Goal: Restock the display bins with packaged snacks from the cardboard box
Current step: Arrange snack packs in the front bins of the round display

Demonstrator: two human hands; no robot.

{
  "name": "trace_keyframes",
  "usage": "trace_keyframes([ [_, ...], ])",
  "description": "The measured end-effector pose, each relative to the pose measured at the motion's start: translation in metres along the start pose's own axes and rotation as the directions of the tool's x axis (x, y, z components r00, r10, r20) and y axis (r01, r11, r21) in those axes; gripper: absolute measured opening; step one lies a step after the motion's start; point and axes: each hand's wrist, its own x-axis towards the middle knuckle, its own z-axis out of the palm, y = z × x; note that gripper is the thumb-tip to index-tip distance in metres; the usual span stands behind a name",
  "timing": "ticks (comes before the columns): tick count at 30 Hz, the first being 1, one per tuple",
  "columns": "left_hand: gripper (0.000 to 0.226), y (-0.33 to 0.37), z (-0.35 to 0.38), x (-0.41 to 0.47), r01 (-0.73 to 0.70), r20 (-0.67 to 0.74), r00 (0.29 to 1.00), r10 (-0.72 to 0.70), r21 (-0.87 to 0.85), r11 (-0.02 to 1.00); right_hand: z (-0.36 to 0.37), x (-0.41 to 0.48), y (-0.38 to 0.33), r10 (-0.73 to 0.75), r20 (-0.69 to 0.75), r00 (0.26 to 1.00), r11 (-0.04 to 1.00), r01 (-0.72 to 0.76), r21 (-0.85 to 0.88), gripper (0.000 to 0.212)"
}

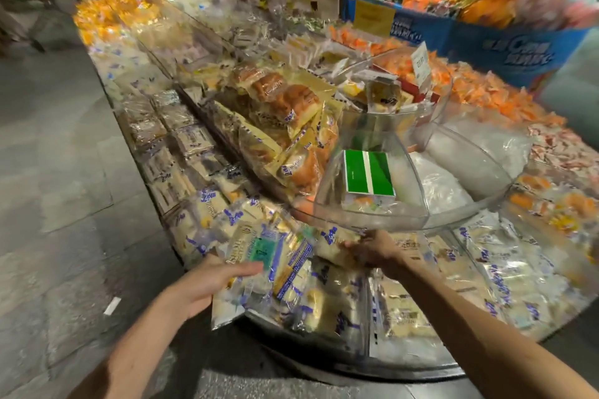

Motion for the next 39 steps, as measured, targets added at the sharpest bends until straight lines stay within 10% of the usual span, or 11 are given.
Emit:
trace_keyframes([
  [8, 0.126, 0.012, -0.004, 0.021, -0.002, -0.032, 0.999, 0.002, -0.006, 1.000, 0.024, -0.002, 0.006, -0.390, -0.128, 0.912, 0.697, 0.202, -0.688, 0.032],
  [16, 0.138, 0.018, -0.003, 0.017, -0.024, 0.004, 1.000, 0.024, -0.103, 0.994, 0.030, -0.003, 0.006, -0.331, -0.143, 0.933, 0.362, -0.015, -0.932, 0.047],
  [19, 0.102, 0.022, 0.000, 0.014, 0.010, 0.018, 1.000, -0.007, -0.169, 0.986, 0.035, -0.012, -0.010, -0.399, -0.155, 0.904, 0.639, 0.154, -0.753, 0.041],
  [22, 0.063, 0.026, 0.003, 0.014, 0.064, 0.055, 0.997, -0.055, -0.177, 0.982, 0.031, -0.031, -0.033, -0.107, -0.041, 0.993, 0.994, 0.106, -0.026, 0.064],
  [27, 0.066, 0.033, 0.010, 0.006, 0.027, 0.179, 0.982, -0.058, 0.166, 0.986, 0.001, -0.065, -0.055, 0.099, 0.527, 0.844, 0.889, -0.313, 0.335, 0.114],
  [29, 0.107, 0.035, 0.015, 0.009, -0.017, 0.185, 0.982, -0.041, 0.302, 0.953, -0.008, -0.068, -0.058, 0.097, 0.555, 0.826, 0.866, -0.345, 0.362, 0.115],
  [35, 0.079, 0.043, 0.034, 0.011, -0.101, 0.220, 0.975, 0.002, 0.440, 0.892, -0.032, -0.083, -0.058, 0.071, 0.484, 0.872, 0.863, -0.297, 0.409, 0.038],
  [39, 0.098, 0.035, 0.030, 0.017, -0.138, 0.215, 0.974, 0.069, 0.325, 0.936, -0.052, -0.084, -0.033, -0.063, 0.363, 0.929, 0.927, -0.080, 0.366, 0.034],
])
